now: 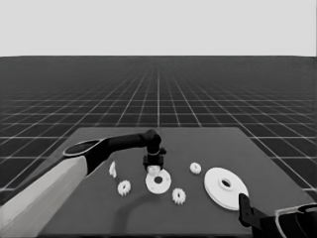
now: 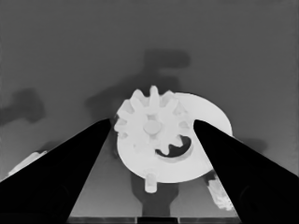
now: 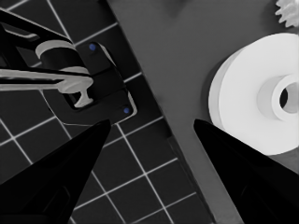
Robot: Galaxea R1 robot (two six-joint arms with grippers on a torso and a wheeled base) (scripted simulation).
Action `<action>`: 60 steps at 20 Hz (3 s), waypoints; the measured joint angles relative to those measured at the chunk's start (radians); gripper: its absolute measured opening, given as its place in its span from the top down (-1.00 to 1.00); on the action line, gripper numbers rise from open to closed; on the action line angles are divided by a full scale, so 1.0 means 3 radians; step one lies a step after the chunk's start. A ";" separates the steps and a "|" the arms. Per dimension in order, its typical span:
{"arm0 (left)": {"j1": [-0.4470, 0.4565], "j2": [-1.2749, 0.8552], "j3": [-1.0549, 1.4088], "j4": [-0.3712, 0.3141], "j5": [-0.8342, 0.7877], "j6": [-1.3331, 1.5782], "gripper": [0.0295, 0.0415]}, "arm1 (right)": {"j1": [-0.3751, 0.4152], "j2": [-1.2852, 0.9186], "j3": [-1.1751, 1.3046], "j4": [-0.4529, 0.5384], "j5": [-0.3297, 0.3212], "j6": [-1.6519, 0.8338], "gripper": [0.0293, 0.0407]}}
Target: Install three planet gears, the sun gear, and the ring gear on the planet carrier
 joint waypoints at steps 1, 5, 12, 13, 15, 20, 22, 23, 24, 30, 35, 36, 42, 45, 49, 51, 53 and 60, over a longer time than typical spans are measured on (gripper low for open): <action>0.0000 0.0000 0.0000 0.0000 0.0000 0.0000 -0.49 | 0.0000 0.0000 0.0000 0.0000 0.0000 0.0000 -0.61; -0.0164 -0.0080 0.0231 -0.0151 0.0119 -0.0126 -0.49 | 0.0000 0.0000 0.0000 0.0000 0.0000 0.0000 -0.61; -0.0472 -0.0129 0.0399 -0.0412 0.0239 -0.0220 -0.49 | 0.0000 0.0000 0.0000 0.0000 0.0000 0.0000 -0.61; -0.0475 -0.0129 0.0400 -0.0415 0.0240 -0.0220 -0.49 | 0.0000 0.0000 0.0000 0.0000 0.0000 0.0000 -0.61; -0.0441 -0.0826 0.1634 -0.0349 0.0296 -0.0702 -0.49 | 0.0000 0.0000 0.0000 0.0000 0.0000 0.0000 -0.61; -0.0374 -0.1802 0.2608 -0.0286 0.0304 -0.0758 -0.49 | 0.0000 0.0000 0.0000 0.0000 0.0000 0.0000 -0.61; -0.0372 -0.1844 0.2641 -0.0284 0.0301 -0.0747 -0.49 | 0.0000 0.0000 0.0000 0.0000 0.0000 0.0000 -0.61; -0.0372 -0.1852 0.2649 -0.0283 0.0300 -0.0744 -0.49 | 0.0000 0.0000 0.0000 0.0000 0.0000 0.0000 -0.61; -0.0372 -0.1857 0.2653 -0.0283 0.0300 -0.0743 -0.49 | 0.0000 0.0000 0.0000 0.0000 0.0000 0.0000 -0.61; 0.0329 -0.1732 0.2233 0.0376 0.0050 -0.0512 -0.49 | 0.0000 0.0000 0.0000 0.0000 0.0000 0.0000 -0.61; 0.0351 -0.1724 0.2208 0.0398 0.0035 -0.0500 0.10 | 0.0000 0.0000 0.0000 0.0000 0.0000 0.0000 -0.61; 0.0351 -0.1723 0.2208 0.0399 0.0034 -0.0500 0.69 | 0.0000 0.0000 0.0000 0.0000 0.0000 0.0000 -0.61; 0.0350 -0.1723 0.2207 0.0400 0.0034 -0.0499 0.72 | 0.0000 0.0000 0.0000 0.0000 0.0000 0.0000 -0.61; 0.0116 -0.1807 0.2461 0.0158 0.0176 -0.0629 0.72 | 0.0000 0.0000 0.0000 0.0000 0.0000 0.0000 -0.61; -0.0318 -0.1861 0.2651 -0.0226 0.0290 -0.0736 0.72 | 0.0000 0.0000 0.0000 0.0000 0.0000 0.0000 -0.61; -0.0354 -0.1863 0.2658 -0.0263 0.0296 -0.0740 0.72 | 0.0000 0.0000 0.0000 0.0000 0.0000 0.0000 -0.61; -0.0366 -0.1864 0.2659 -0.0276 0.0298 -0.0741 0.72 | 0.0000 0.0000 0.0000 0.0000 0.0000 0.0000 -0.61; -0.0371 -0.0587 0.1977 -0.0269 0.0414 -0.1322 0.72 | 0.0000 0.0000 0.0000 0.0000 0.0000 0.0000 -0.61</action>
